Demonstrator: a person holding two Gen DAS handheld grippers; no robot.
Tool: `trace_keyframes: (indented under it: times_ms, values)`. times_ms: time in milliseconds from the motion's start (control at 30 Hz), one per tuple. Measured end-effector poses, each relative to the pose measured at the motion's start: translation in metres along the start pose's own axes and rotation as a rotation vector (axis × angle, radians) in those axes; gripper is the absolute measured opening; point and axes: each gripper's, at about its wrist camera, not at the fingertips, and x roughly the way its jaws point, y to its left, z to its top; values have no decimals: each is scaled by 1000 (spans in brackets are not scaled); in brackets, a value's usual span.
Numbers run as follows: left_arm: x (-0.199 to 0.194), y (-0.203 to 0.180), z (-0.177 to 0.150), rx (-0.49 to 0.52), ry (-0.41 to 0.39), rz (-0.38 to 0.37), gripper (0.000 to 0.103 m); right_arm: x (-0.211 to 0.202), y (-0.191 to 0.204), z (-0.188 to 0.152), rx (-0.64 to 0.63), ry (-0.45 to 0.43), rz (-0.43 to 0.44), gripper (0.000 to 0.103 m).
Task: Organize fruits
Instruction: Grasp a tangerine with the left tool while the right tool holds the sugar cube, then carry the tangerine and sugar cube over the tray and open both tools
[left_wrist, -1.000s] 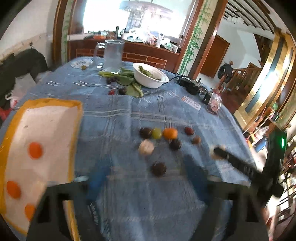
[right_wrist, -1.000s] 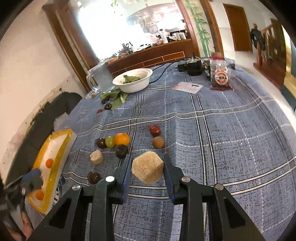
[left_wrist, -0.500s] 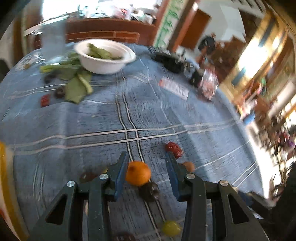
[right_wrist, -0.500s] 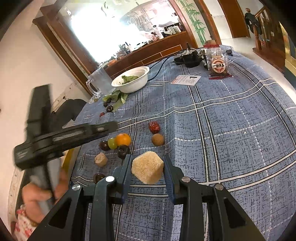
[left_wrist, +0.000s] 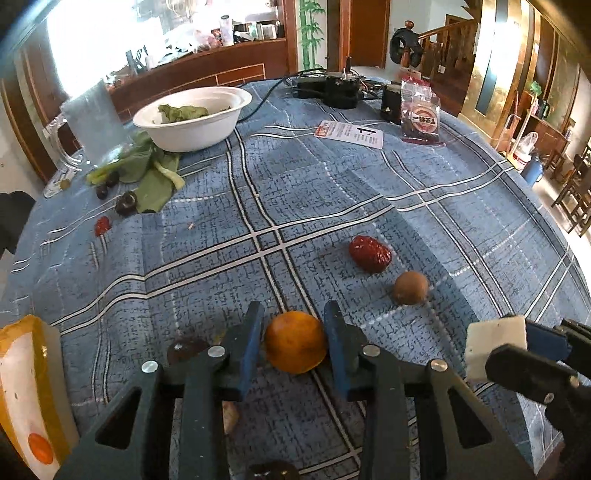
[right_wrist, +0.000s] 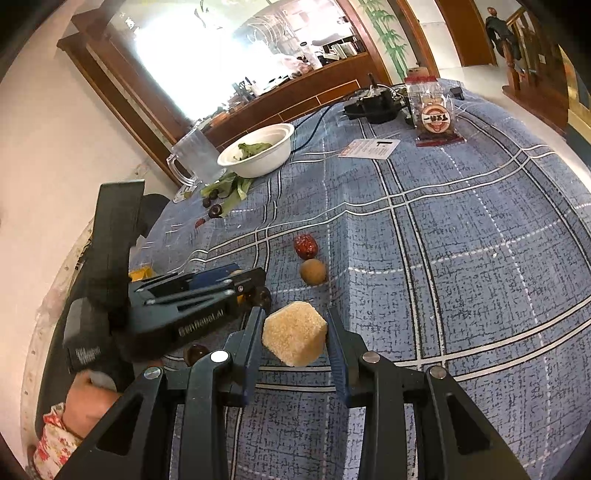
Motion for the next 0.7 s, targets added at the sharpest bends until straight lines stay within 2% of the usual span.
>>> trace_keyframes:
  times_ms: [133, 233, 433, 567, 700]
  values:
    - [-9, 1, -5, -12, -12, 8, 29, 0, -5, 0, 17, -4, -8, 35]
    - [-21, 5, -11, -44, -23, -12, 29, 0, -8, 0, 31, 1, 1, 35]
    - [-60, 13, -35, -115, -65, -34, 29, 0, -7, -1, 27, 2, 2, 34]
    - [-95, 14, -56, -146, -131, -30, 29, -2, -5, -1, 15, -10, 2, 34]
    - [-120, 29, -83, -261, -169, -91, 29, -4, -2, -2, -12, -32, -27, 34]
